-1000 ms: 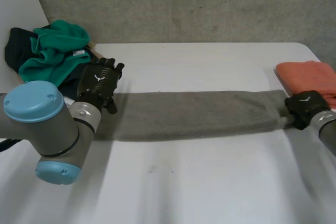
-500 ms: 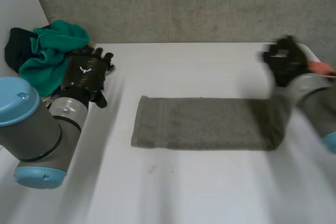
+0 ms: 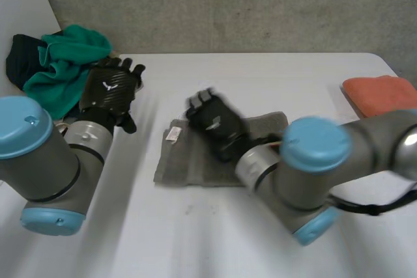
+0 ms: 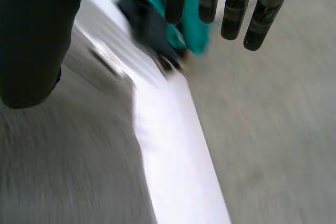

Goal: Fold the laundry.

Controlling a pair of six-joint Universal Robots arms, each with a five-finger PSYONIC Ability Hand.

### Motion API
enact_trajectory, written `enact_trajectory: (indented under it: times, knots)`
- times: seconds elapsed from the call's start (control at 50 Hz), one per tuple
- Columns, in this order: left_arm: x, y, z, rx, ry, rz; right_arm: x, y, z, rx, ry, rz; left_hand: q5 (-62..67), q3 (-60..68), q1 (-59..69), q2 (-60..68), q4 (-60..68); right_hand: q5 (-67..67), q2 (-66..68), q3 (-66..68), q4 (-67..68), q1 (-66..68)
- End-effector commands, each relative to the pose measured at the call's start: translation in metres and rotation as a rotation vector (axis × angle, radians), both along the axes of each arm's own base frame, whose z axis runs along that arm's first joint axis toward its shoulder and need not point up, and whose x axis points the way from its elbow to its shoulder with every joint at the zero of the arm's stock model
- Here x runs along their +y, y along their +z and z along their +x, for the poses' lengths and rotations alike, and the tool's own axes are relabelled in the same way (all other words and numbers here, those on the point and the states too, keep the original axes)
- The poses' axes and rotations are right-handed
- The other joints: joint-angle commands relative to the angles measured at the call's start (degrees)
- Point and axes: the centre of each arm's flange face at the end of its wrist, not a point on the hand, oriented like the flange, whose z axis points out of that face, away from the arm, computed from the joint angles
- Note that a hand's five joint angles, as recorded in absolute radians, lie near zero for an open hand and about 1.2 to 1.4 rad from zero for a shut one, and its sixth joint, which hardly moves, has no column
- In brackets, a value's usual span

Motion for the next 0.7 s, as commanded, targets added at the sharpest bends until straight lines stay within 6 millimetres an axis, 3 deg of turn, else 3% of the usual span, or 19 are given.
enact_trajectory:
  times: [0.02,0.14,0.2,0.26,0.28,0.38,0.44,0.48,0.52,0.58,0.64,0.7]
  knots:
    - [0.010,0.001,-0.025,0.007,-0.073,-0.013,-0.020,0.006,-0.073,-0.082,-0.249,0.362,-2.6,-2.1,-0.7,-1.6,-1.5,-3.7,-2.8,-2.3,-3.4,-2.2]
    - [0.013,-0.002,-0.027,0.000,-0.082,-0.006,-0.034,-0.038,-0.105,0.084,-0.353,0.454,-2.5,-2.1,-0.7,-1.5,-1.5,-3.7,-2.8,-2.3,-3.4,-2.2]
    - [0.014,-0.005,-0.027,-0.005,-0.085,0.004,-0.045,-0.051,-0.116,0.157,-0.380,0.418,-2.6,-2.1,-0.7,-1.6,-1.5,12.4,13.4,13.9,12.8,14.0]
    - [0.015,-0.006,-0.026,-0.007,-0.085,0.008,-0.056,-0.050,-0.119,0.168,-0.412,0.378,-2.6,-2.1,-0.7,-1.6,-1.5,61.3,62.2,62.7,61.6,62.8]
    - [0.016,-0.005,-0.026,-0.006,-0.085,0.006,-0.063,-0.042,-0.119,0.142,-0.452,0.335,-2.6,-2.1,-0.7,-1.6,-1.5,66.2,67.1,67.6,66.6,67.8]
    - [0.019,-0.003,-0.023,-0.009,-0.082,0.005,-0.082,-0.016,-0.113,0.070,-0.538,0.126,-2.6,-2.1,-0.7,-1.6,-1.5,66.3,67.2,67.7,66.6,67.8]
    - [0.022,0.008,-0.020,0.003,-0.077,-0.019,-0.066,0.025,-0.080,0.014,-0.432,-0.044,-2.6,-2.1,-0.7,-1.6,-1.5,66.3,67.2,67.7,66.6,67.8]
    - [0.023,0.012,-0.017,0.012,-0.073,-0.027,-0.042,0.035,-0.051,0.004,-0.306,-0.081,-2.6,-2.1,-0.7,-1.6,-1.5,66.3,67.2,67.7,66.6,67.8]
    - [0.023,0.013,-0.016,0.015,-0.071,-0.028,-0.015,0.021,-0.023,0.028,-0.156,-0.073,-2.6,-2.1,-0.7,-1.6,-1.5,66.3,67.2,67.7,66.6,67.8]
    - [0.024,0.014,-0.014,0.015,-0.065,-0.029,0.018,-0.006,0.003,0.080,0.017,-0.043,-2.6,-2.1,-0.7,-1.6,-1.5,66.3,67.2,67.7,66.6,67.8]
    - [0.024,0.012,-0.011,0.012,-0.059,-0.021,0.035,-0.025,0.013,0.129,0.098,-0.021,-2.6,-2.1,-0.7,-1.6,-1.5,66.3,67.2,67.7,66.6,67.8]
    - [0.024,0.007,-0.011,0.004,-0.056,-0.007,0.037,-0.040,0.013,0.178,0.093,0.026,-2.6,-2.1,-0.7,-1.6,-1.5,10.3,11.3,11.8,10.7,11.9]
